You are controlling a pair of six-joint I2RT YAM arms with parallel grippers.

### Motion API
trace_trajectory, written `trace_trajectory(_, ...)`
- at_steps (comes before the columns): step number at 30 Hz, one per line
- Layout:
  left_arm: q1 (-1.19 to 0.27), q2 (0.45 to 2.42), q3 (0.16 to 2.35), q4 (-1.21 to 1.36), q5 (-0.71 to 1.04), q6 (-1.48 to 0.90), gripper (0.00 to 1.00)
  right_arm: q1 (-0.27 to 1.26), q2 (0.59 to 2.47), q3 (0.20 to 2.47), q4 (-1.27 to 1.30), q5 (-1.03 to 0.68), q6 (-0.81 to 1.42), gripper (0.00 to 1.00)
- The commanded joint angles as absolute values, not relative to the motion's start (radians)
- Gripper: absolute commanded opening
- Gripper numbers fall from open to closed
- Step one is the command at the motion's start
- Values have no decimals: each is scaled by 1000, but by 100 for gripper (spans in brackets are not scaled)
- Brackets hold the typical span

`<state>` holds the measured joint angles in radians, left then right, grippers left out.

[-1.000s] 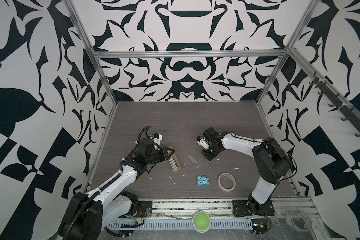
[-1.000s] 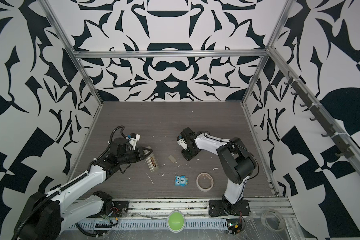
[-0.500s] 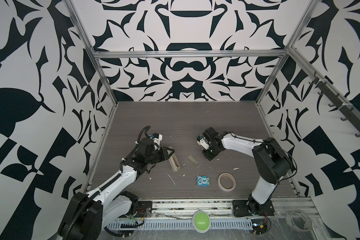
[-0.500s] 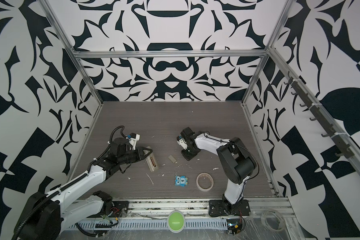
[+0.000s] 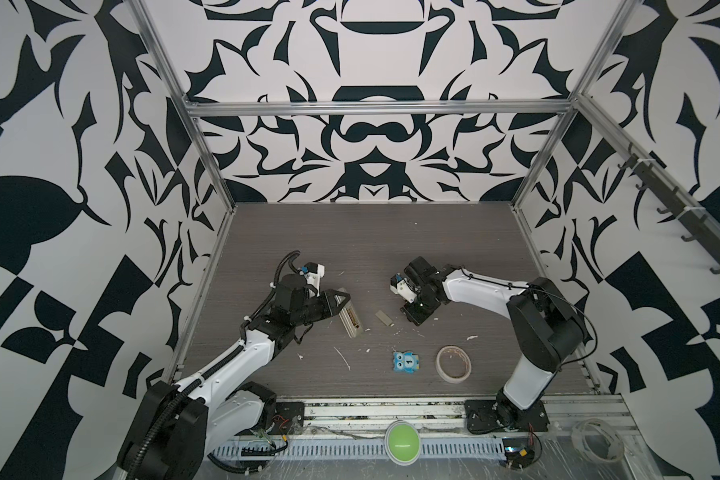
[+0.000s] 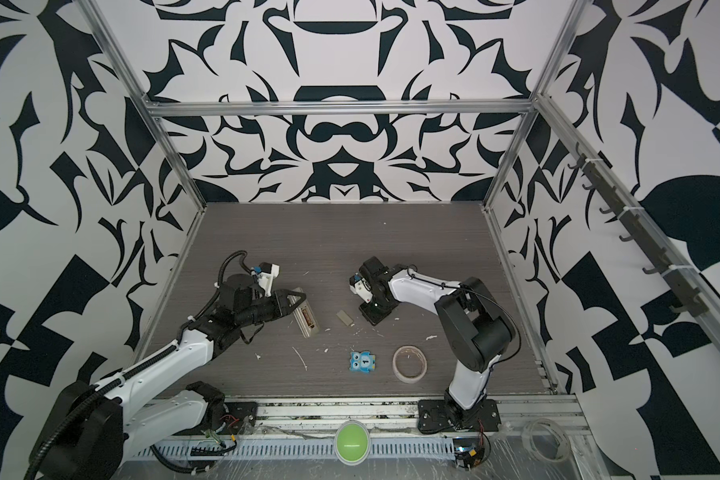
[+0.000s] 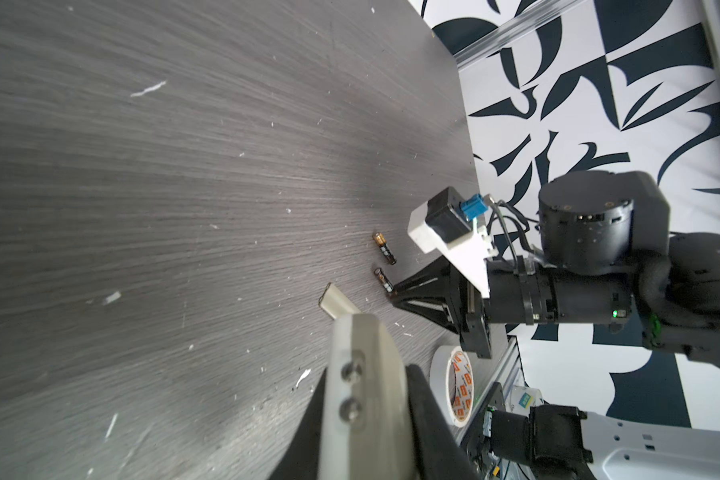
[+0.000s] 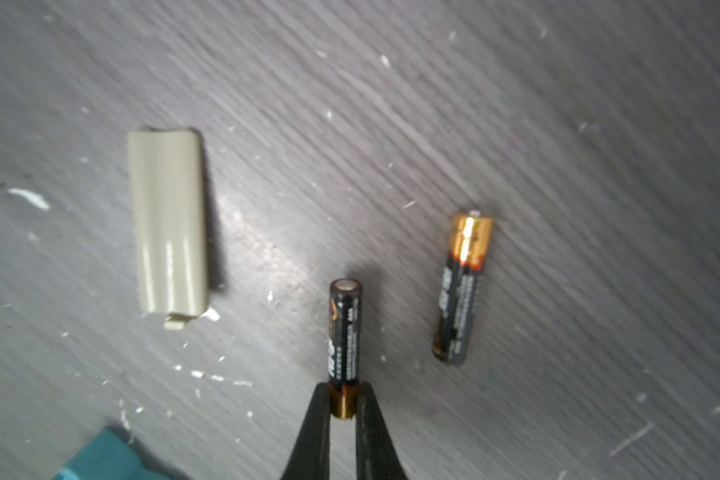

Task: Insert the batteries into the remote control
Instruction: 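Lift the battery with the right gripper toward the left-held remote's compartment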

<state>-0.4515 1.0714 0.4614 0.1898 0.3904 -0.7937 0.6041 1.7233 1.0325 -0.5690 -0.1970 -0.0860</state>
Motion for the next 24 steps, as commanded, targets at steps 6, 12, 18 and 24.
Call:
trace_trajectory(6, -449, 1055, 429, 317, 362, -827, 0, 620, 1569, 1004, -546, -306, -38, 0)
trace_trajectory(12, -448, 1034, 407, 410, 369, -844, 0, 697, 1443, 1029, -536, -324, 16, 0)
trace_trajectory(18, -448, 1010, 363, 525, 394, -871, 0, 755, 1364, 1079, -534, -317, 56, 0)
trace_trajectory(24, -449, 984, 323, 593, 392, -886, 0, 812, 1367, 1130, -550, -271, 85, 0)
